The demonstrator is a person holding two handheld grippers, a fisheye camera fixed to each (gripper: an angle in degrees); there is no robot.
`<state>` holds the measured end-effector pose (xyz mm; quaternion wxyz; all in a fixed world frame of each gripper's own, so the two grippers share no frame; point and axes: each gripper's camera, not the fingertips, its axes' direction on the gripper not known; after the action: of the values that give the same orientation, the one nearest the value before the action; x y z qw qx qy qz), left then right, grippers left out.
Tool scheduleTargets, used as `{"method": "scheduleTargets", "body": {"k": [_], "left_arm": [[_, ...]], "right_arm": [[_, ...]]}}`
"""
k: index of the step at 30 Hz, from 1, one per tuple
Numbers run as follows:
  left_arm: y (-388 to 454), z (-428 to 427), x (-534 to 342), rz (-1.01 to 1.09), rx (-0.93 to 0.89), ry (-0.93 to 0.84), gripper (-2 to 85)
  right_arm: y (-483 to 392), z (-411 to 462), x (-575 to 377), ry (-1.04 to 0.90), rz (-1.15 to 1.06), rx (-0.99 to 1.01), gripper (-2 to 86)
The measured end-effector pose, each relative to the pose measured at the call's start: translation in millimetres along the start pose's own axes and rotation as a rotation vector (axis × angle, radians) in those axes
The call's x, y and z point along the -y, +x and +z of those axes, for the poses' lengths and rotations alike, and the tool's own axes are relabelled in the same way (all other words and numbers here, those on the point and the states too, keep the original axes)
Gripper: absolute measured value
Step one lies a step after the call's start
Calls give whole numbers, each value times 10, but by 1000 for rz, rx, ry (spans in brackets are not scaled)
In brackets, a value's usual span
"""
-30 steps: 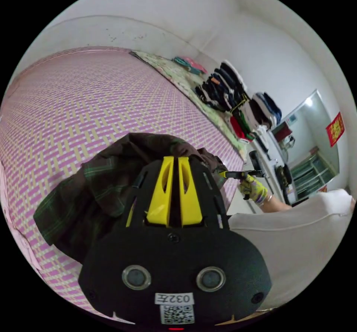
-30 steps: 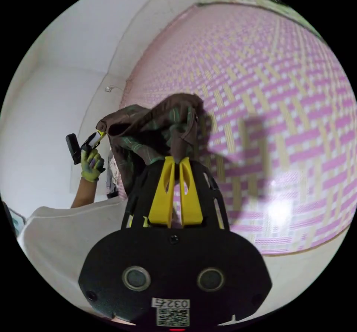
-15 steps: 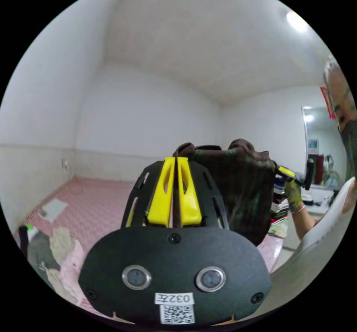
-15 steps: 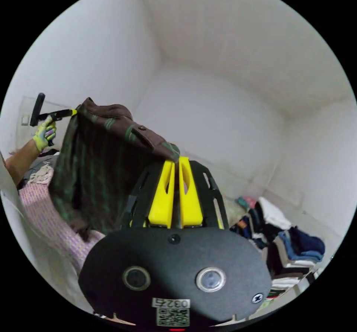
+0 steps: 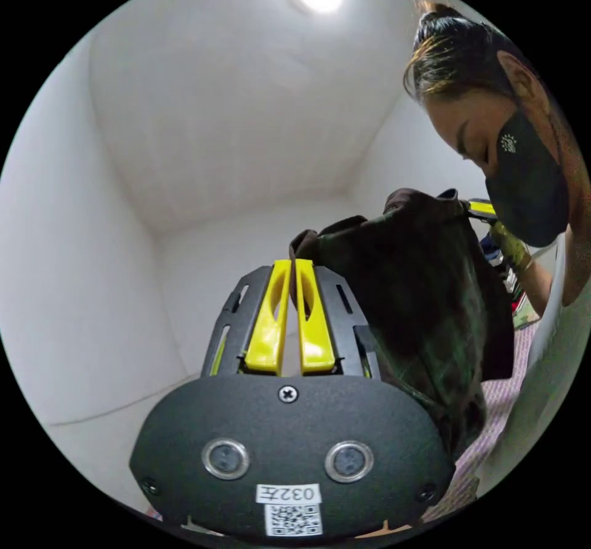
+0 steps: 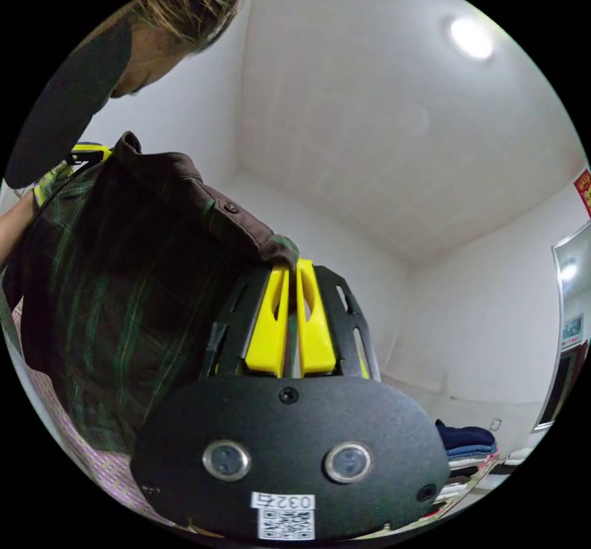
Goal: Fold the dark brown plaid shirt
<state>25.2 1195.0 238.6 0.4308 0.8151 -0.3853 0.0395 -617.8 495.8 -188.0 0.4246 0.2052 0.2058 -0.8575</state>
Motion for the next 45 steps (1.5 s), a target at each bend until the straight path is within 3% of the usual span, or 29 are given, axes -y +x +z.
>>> {"method": "scheduleTargets", "body": {"k": [4, 10, 13, 15, 18, 21, 25, 27, 33, 38, 45], "left_arm": [[-19, 349, -17, 55, -11, -95, -10], [-82, 1850, -823, 31, -72, -421, 4], [-26, 2909, -1716, -3, -126, -675, 26], [-15, 3698, -2643, -117, -151, -1021, 6], [105, 3982, -3717, -254, -175, -1334, -6], [374, 3696, -4266, -491, -396, -1283, -8], [929, 3320, -4676, -594, -539, -1345, -9], [1209, 3155, -4883, -653, -540, -1426, -9], [1422, 3053, -5213, -781, -474, -1497, -9], [1579, 3225, -5400, -629, -439, -1616, -9], [1701, 3295, -5427, -658, -466, -1595, -9]], "right_arm": [[-23, 217, -14, -32, -5, 41, -8], [-363, 1460, -587, -285, -25, 188, -2], [-686, 2438, -1236, -494, -12, 288, 29], [-965, 3278, -2006, -739, 38, 341, 82], [-1152, 3866, -3042, -1086, 196, 437, 85], [-1213, 3693, -3714, -1160, 316, 506, 75], [-1350, 3293, -4511, -1336, 387, 569, 77], [-1359, 3042, -4968, -1459, 509, 584, 80], [-1313, 2588, -5534, -1585, 790, 570, 88], [-1474, 2526, -5712, -1676, 677, 561, 86], [-1539, 2688, -5861, -1643, 751, 587, 42]]}}
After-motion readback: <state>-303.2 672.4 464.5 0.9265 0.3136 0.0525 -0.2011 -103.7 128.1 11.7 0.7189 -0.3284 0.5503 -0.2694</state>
